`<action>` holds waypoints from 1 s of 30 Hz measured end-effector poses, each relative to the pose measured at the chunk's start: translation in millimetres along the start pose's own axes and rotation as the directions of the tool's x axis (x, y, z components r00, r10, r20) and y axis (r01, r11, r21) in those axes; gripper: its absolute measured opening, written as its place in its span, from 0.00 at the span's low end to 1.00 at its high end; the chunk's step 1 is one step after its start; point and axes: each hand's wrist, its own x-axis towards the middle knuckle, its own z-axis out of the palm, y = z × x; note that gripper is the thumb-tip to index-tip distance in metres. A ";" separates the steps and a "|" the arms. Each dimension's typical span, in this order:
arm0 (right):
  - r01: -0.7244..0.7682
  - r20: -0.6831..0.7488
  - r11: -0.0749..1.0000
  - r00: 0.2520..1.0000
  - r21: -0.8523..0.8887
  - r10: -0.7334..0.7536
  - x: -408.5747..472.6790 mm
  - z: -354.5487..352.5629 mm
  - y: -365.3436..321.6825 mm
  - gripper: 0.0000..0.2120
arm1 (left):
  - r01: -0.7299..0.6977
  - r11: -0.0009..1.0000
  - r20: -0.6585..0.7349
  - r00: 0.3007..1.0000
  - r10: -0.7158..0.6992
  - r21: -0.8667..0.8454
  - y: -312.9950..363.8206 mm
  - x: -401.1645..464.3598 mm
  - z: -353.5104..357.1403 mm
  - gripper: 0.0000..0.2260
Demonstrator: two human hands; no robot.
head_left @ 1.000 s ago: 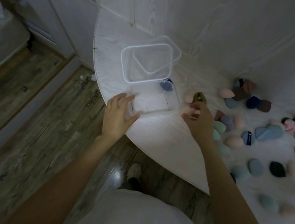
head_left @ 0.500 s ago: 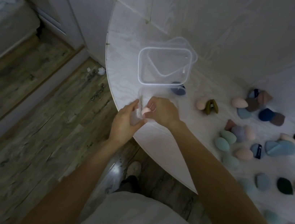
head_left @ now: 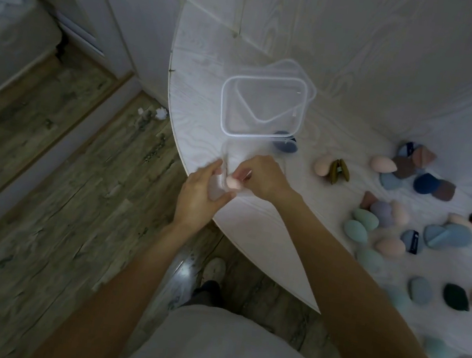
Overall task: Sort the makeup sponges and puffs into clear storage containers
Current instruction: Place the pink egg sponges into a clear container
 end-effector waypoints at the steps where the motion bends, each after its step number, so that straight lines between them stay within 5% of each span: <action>1: 0.005 0.007 1.000 1.000 0.004 -0.005 -1.1 -1.3 2.0 0.10 | -0.001 1.000 -0.003 1.000 0.001 0.004 -0.1 -0.3 0.1 0.31; 17: -0.048 -0.048 0.985 0.997 0.168 0.057 -10.0 1.0 20.4 0.07 | 0.011 0.999 -0.020 1.000 -0.010 0.035 11.4 -5.0 -2.6 0.29; 23: 0.004 -0.262 0.984 0.964 0.179 0.044 -49.1 -22.5 39.3 0.06 | -0.234 0.972 -0.117 0.965 0.236 0.032 43.1 0.9 -2.5 0.17; 27: -0.054 -0.473 0.979 0.869 0.197 0.143 -94.1 -41.5 86.1 0.07 | -0.449 0.893 0.059 0.893 0.447 0.028 86.4 25.4 26.4 0.16; 30: -0.263 -0.518 0.949 0.796 0.172 0.314 -115.3 -51.2 129.8 0.08 | -0.556 0.806 0.269 0.823 0.500 0.205 111.6 55.1 67.3 0.21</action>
